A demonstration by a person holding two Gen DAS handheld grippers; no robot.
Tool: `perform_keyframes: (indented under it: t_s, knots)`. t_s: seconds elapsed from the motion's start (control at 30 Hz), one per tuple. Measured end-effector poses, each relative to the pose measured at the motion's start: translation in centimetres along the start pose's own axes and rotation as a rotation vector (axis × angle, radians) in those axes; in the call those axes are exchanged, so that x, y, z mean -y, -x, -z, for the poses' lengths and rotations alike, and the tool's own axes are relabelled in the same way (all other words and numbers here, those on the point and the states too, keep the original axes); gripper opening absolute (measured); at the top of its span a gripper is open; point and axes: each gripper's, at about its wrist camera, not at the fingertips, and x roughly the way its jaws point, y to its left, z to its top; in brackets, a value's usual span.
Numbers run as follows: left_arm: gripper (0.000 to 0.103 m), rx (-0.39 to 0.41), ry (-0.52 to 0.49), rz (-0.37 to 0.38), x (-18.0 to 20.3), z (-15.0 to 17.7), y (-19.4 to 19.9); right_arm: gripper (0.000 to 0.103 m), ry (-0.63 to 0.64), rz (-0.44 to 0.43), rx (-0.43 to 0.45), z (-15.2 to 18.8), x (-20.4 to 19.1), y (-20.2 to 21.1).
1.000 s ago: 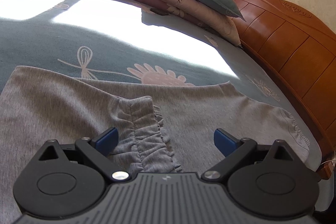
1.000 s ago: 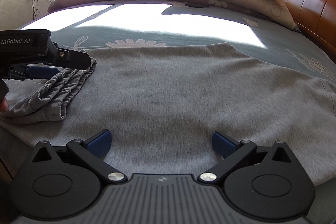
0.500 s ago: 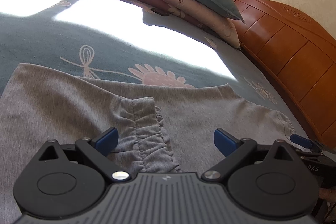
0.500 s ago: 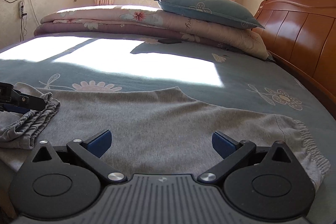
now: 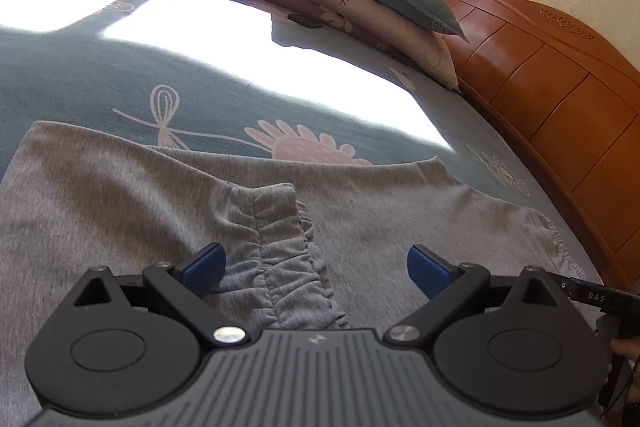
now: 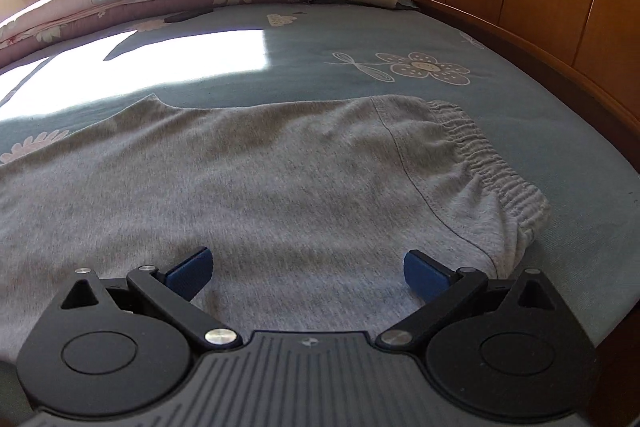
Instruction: Fold clothes
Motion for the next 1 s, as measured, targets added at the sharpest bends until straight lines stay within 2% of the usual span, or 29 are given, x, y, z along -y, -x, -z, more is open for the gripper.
perform_keyframes:
  t_s: [0.1, 0.23, 0.43, 0.5, 0.57, 0.67, 0.77, 0.83, 0.9, 1.0]
  knots:
    - [0.097, -0.001, -0.017, -0.010, 0.2, 0.1, -0.1, 0.103, 0.026, -0.024, 0.028, -1.0, -0.7, 0.1]
    - [0.097, -0.003, -0.026, -0.009, 0.3, 0.1, -0.1, 0.103, 0.105, 0.005, -0.021, -0.4, -2.0, -1.5]
    - [0.097, -0.004, -0.011, 0.001, 0.0, 0.0, 0.0, 0.103, 0.087, 0.047, -0.074, 0.0, -0.3, -0.1]
    - [0.097, -0.003, -0.010, 0.001, 0.0, 0.0, 0.0, 0.103, 0.128, 0.026, -0.047, -0.1, -0.8, 1.1]
    - [0.097, -0.002, -0.015, -0.003, 0.1, 0.0, -0.1, 0.103, 0.162, -0.047, -0.023, -0.2, -1.9, 2.1]
    - [0.097, -0.001, -0.030, -0.011, 0.3, 0.1, -0.1, 0.103, 0.242, -0.110, -0.038, 0.4, -4.2, 2.4]
    - [0.097, -0.002, -0.049, -0.017, 0.5, 0.3, 0.0, 0.103, 0.334, -0.094, -0.070, 2.0, -5.5, 2.1]
    - [0.097, -0.003, -0.056, -0.017, 0.5, 0.3, 0.0, 0.103, 0.308, -0.102, -0.085, 2.6, -4.9, 2.4]
    - [0.097, -0.003, -0.050, -0.012, 0.4, 0.3, 0.1, 0.103, 0.277, -0.102, -0.140, 2.6, -4.0, 2.5]
    - [0.097, -0.002, -0.033, -0.005, 0.2, 0.1, 0.2, 0.103, 0.299, -0.096, -0.119, 1.7, -3.8, 3.3]
